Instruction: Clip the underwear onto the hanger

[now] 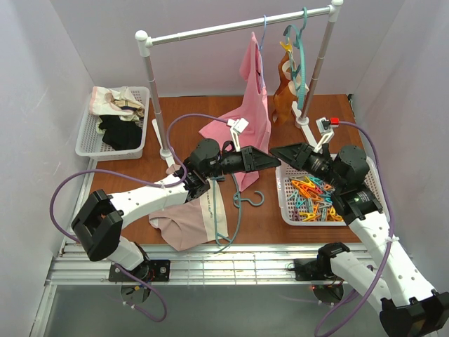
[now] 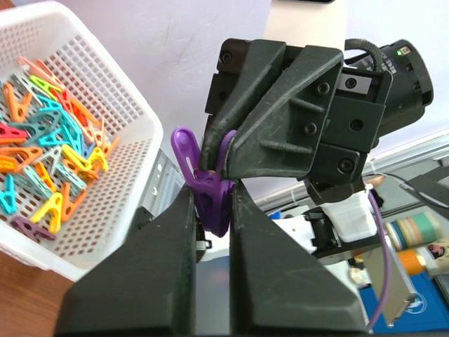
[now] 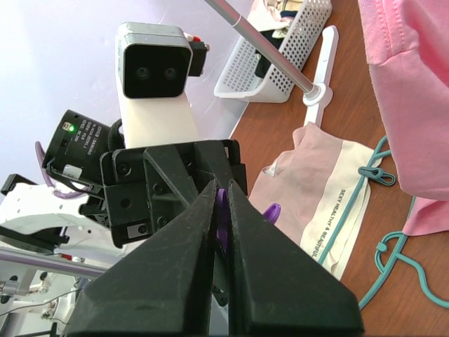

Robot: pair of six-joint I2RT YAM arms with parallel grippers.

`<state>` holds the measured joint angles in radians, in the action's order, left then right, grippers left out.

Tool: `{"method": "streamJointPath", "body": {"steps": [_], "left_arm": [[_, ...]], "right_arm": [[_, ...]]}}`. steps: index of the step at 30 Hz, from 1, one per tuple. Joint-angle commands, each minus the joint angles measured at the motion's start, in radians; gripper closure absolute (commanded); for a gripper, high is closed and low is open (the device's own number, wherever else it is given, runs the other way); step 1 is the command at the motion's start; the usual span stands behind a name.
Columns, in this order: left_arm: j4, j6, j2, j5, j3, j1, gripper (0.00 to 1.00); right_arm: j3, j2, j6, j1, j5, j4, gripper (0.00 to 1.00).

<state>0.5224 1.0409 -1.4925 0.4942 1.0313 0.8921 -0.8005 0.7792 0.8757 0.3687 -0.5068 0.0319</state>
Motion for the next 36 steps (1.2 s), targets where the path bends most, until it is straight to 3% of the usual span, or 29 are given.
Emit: {"method": "streamJointPath", "body": {"steps": [1, 6, 12, 17, 26, 28, 31, 36], "left_arm": [[0.041, -0.016, 0.015, 0.006, 0.021, 0.011, 0.96], [0.016, -0.031, 0.024, 0.023, 0.018, 0.013, 1.0], [-0.019, -0.047, 0.049, 0.026, 0.0, 0.011, 1.0], [-0.113, -0.12, 0.07, 0.044, 0.013, 0.008, 1.0], [-0.188, -0.188, 0.1, 0.141, -0.005, -0.016, 1.0], [-0.245, -0.223, 0.092, 0.19, 0.015, -0.021, 1.0], [-0.349, -0.321, 0.086, 0.259, 0.055, -0.022, 1.0], [-0.619, -0.516, 0.077, 0.238, 0.153, -0.022, 1.0]], "right_arm": [[-0.032, 0.011, -0.037, 0.007, -0.018, -0.03, 0.95], [-0.065, 0.005, -0.089, 0.006, 0.02, -0.108, 0.76], [-0.092, 0.002, -0.121, 0.007, 0.047, -0.147, 0.7], [-0.164, 0.002, -0.205, 0.006, 0.1, -0.251, 0.55], [-0.216, 0.011, -0.271, 0.004, 0.128, -0.352, 0.48], [-0.241, 0.038, -0.293, 0.006, 0.117, -0.397, 0.45], [-0.318, 0.094, -0.349, 0.006, 0.082, -0.536, 0.32], [-0.469, 0.164, -0.397, 0.004, 0.041, -0.757, 0.34]]}}
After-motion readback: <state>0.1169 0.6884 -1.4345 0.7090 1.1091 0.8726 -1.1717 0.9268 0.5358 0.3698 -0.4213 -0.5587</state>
